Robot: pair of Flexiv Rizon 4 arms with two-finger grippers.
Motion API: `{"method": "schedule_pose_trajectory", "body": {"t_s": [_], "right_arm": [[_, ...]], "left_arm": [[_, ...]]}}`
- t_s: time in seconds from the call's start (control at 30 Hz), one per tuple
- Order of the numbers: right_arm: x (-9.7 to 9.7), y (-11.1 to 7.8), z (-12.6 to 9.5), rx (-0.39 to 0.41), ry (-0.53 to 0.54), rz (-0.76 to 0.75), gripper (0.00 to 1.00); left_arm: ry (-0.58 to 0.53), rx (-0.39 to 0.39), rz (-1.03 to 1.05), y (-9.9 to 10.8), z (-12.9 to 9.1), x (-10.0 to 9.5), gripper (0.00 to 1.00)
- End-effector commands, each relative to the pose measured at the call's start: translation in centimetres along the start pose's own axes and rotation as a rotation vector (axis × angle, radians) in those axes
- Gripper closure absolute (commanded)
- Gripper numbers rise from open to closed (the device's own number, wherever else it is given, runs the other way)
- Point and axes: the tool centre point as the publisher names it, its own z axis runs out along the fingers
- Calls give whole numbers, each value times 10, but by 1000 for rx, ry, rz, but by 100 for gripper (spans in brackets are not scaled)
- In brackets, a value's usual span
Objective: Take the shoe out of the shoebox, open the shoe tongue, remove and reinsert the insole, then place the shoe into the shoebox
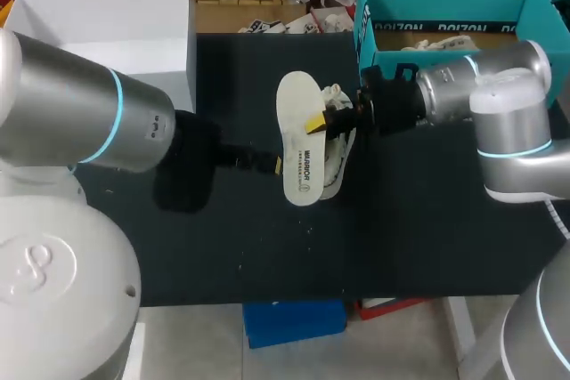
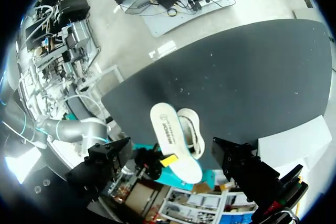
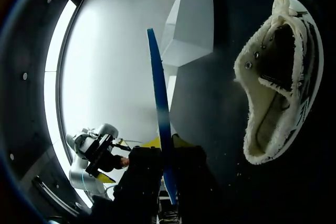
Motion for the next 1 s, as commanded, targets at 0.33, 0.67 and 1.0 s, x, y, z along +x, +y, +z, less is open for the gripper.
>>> {"method": "schedule_pose_trajectory", "body": {"t_s": [0.33,0.67,1.0], "right_arm": [[0,1,0,2,-2,1,100],[0,1,0,2,-2,1,100],[0,1,0,2,-2,1,100]], "left_arm": [[519,156,-116,15,12,-18,0],[586,219,-175,11,30,-19,0],[557,228,-228,7,52,-13,0]]}}
